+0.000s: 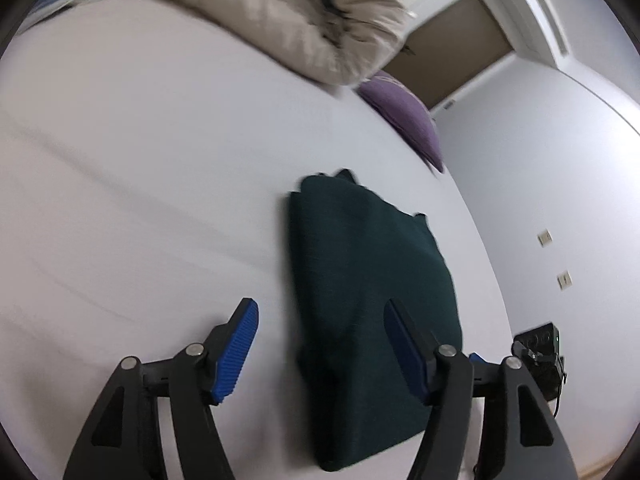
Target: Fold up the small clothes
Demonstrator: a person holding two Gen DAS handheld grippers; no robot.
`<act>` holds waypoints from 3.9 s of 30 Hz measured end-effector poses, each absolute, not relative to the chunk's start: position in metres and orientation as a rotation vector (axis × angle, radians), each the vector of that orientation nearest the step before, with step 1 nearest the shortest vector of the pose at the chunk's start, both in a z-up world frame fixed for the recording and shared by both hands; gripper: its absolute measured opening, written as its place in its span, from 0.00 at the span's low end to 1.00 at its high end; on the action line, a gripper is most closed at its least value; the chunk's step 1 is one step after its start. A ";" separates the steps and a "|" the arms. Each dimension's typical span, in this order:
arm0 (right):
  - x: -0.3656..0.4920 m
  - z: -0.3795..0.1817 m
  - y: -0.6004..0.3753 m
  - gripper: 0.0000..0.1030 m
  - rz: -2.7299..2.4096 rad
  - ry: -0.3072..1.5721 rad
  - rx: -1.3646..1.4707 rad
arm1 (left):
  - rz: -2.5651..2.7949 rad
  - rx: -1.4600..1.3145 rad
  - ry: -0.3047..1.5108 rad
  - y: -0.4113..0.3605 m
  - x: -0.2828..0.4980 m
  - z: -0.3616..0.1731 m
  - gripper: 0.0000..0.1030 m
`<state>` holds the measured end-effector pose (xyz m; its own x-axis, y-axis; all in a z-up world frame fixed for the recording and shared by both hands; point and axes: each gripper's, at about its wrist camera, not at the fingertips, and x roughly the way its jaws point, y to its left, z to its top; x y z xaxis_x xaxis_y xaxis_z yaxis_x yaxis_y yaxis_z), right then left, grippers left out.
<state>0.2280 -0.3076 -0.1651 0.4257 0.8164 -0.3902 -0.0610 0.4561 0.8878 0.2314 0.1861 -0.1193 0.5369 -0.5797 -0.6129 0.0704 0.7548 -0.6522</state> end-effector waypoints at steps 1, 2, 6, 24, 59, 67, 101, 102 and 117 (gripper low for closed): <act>0.225 -0.165 -0.315 0.67 0.653 0.975 0.950 | -0.423 -0.628 0.943 0.187 0.233 -0.121 0.65; 0.227 -0.166 -0.319 0.67 0.645 0.976 0.964 | -0.444 -0.644 0.961 0.184 0.237 -0.124 0.66; 0.240 -0.174 -0.319 0.67 0.636 1.030 0.971 | -0.485 -0.674 1.053 0.171 0.257 -0.140 0.66; 0.305 -0.197 -0.268 0.68 0.599 1.168 0.830 | -0.581 -0.767 1.234 0.130 0.316 -0.162 0.58; 0.037 -0.109 -0.264 0.39 0.547 1.099 0.692 | -0.544 -0.449 1.198 0.091 0.105 -0.080 0.24; 0.011 -0.158 -0.281 0.39 0.504 1.123 0.758 | -0.526 -0.444 1.217 0.070 0.102 -0.111 0.26; -0.082 -0.027 -0.232 0.79 0.094 0.791 0.240 | -0.083 0.077 0.629 0.047 -0.058 0.002 1.00; -0.086 -0.021 -0.227 0.81 0.076 0.777 0.219 | -0.067 0.086 0.623 0.046 -0.062 0.006 1.00; -0.119 0.001 -0.173 0.84 -0.022 0.735 0.047 | -0.110 -0.002 0.696 0.053 -0.067 -0.002 1.00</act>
<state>-0.1194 -0.1732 0.0014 0.7416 -0.0037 -0.6709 0.0368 0.9987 0.0351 -0.0668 0.0533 -0.0022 0.7619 -0.1018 -0.6397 0.1007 0.9942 -0.0382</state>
